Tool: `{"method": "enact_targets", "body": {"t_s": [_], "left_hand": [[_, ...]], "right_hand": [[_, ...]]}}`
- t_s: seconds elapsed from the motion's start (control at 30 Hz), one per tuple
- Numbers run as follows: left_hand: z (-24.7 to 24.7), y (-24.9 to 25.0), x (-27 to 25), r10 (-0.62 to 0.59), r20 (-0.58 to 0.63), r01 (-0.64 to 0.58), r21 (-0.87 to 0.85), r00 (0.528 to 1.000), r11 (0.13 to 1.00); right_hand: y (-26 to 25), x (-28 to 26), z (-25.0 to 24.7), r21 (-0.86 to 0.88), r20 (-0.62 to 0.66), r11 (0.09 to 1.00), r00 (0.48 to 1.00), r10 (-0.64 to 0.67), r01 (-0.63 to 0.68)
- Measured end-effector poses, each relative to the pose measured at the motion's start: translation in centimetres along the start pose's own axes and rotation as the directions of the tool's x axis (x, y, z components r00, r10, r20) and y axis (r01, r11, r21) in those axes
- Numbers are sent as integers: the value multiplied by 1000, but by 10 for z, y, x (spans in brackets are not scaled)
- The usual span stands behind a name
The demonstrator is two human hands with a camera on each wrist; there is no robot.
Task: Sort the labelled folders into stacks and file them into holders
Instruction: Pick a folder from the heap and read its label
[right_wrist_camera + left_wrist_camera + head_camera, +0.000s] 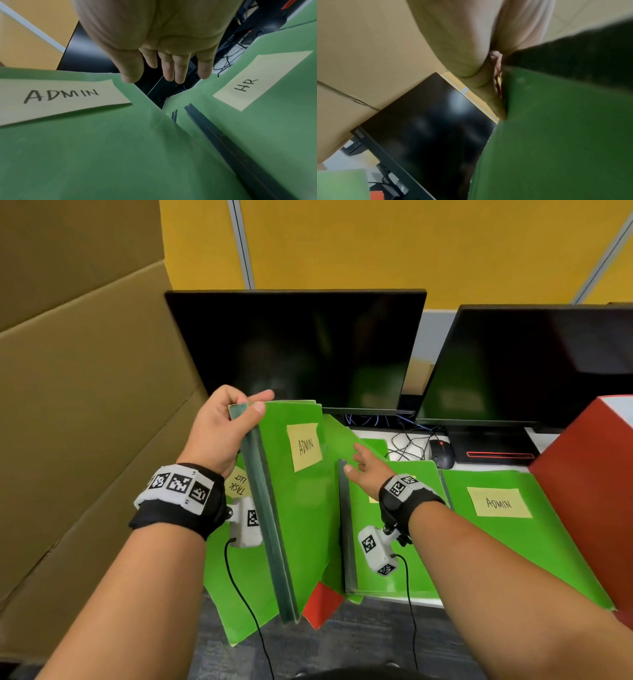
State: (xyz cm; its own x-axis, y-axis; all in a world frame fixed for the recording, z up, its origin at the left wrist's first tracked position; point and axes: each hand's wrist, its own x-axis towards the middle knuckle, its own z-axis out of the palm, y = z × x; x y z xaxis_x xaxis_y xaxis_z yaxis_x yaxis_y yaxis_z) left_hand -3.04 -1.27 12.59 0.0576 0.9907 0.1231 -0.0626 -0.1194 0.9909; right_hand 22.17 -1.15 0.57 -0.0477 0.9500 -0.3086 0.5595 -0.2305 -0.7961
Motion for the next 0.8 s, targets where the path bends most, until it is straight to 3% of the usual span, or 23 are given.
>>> {"method": "enact_targets", "body": {"t_s": [0.17,0.27,0.43,0.53,0.63,0.7,0.8], "left_hand": [[6,10,-8,21,158,-12,-60,987,998],[11,16,-14,20,253,-1,-73,967,997],[20,31,-20,75,352,-63,-44,933,997],[19,42,-21,117,354,-107,-48,928,993],[11,42,-15,135,325,-137,-15,936,990],[2,35,-9,91,301,-110,46,949,993],[-12,10,0,-40,231,-33,302,972,953]], "right_hand": [[0,0,-10,130,18,988,996,83,-85],[-1,0,-8,144,29,987,998,64,-67],[-7,8,-2,253,-61,967,997,53,-35],[-15,9,-3,386,-132,922,989,71,-14],[-15,17,-11,338,-275,939,961,37,61],[-22,13,-22,279,-370,957,928,34,77],[-23,8,-39,199,-459,979,887,55,43]]}}
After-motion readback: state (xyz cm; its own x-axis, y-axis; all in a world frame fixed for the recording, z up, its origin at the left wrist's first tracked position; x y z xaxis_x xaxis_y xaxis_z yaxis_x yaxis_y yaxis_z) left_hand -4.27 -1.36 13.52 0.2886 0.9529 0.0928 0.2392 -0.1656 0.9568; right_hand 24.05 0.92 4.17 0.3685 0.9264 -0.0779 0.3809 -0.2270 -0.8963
